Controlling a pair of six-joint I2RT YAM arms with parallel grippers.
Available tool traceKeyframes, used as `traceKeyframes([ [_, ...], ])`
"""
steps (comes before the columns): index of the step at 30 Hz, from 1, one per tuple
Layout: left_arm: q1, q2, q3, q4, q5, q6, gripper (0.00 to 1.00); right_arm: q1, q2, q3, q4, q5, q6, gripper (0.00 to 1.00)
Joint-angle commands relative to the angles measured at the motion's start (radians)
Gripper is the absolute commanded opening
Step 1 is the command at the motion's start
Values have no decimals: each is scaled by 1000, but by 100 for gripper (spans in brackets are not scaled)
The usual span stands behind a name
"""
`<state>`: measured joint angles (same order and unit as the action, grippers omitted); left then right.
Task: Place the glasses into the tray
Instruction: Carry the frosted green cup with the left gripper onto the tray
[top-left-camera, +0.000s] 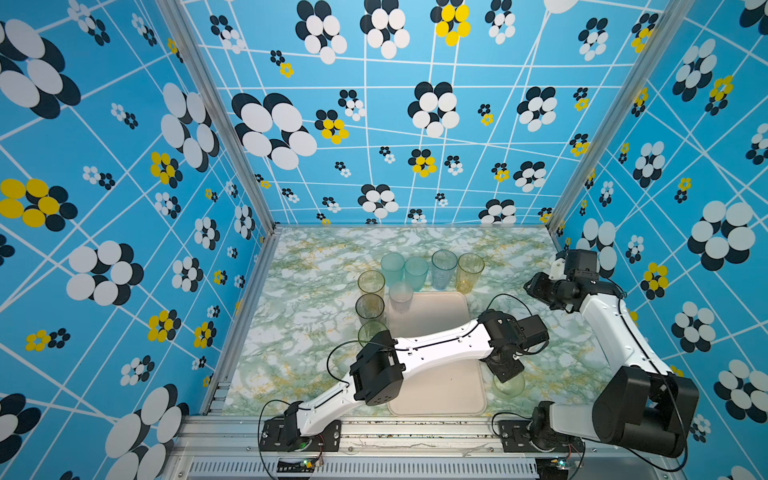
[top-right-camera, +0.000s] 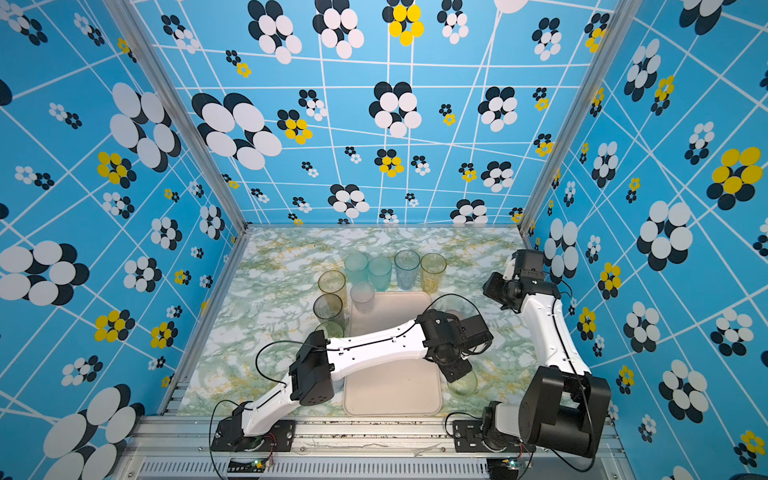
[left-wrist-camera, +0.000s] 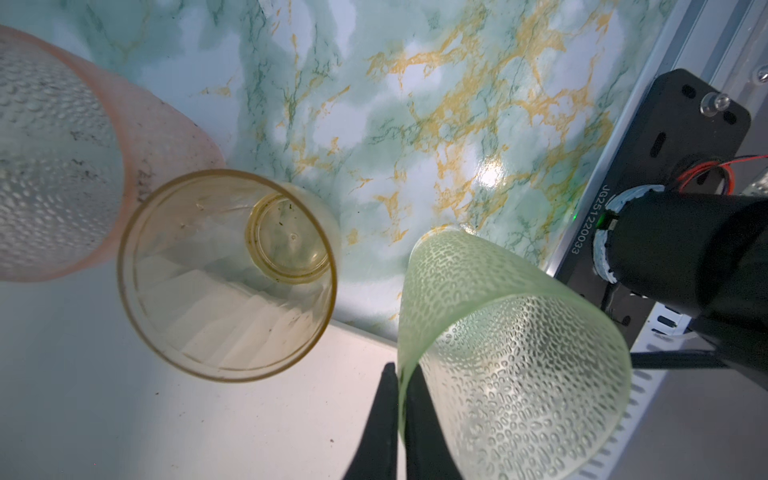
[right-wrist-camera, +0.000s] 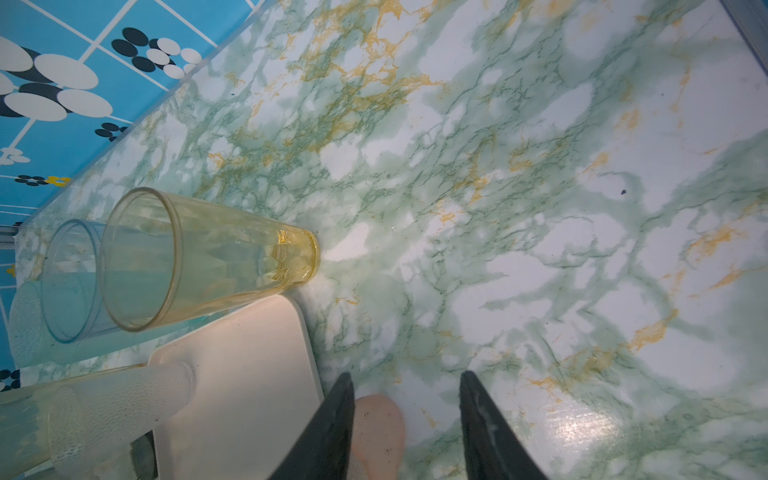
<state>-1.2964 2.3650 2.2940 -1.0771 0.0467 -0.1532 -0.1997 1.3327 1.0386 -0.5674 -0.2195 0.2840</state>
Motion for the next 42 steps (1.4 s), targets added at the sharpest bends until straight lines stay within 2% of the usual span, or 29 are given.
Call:
traceKeyframes([
  [1, -1, -92, -40, -13, -40, 38, 0, -7, -27, -16, 3, -9, -12, 44],
  [12, 14, -283, -186, 16, -83, 53, 0, -7, -34, -18, 1, -10, -14, 44],
  [16, 67, -348, -243, 5, -113, 52, 0, -8, -41, -18, -5, -15, -17, 44],
  [23, 210, -419, -301, -23, -184, 96, 0, -7, -45, -15, -12, -19, -19, 44],
  [32, 359, -366, -294, -1, -190, 174, 0, -3, -39, -8, -30, -75, -25, 44],
  [42, 462, -278, -254, 6, -128, 229, 0, 26, -86, 6, -86, -36, -32, 44],
])
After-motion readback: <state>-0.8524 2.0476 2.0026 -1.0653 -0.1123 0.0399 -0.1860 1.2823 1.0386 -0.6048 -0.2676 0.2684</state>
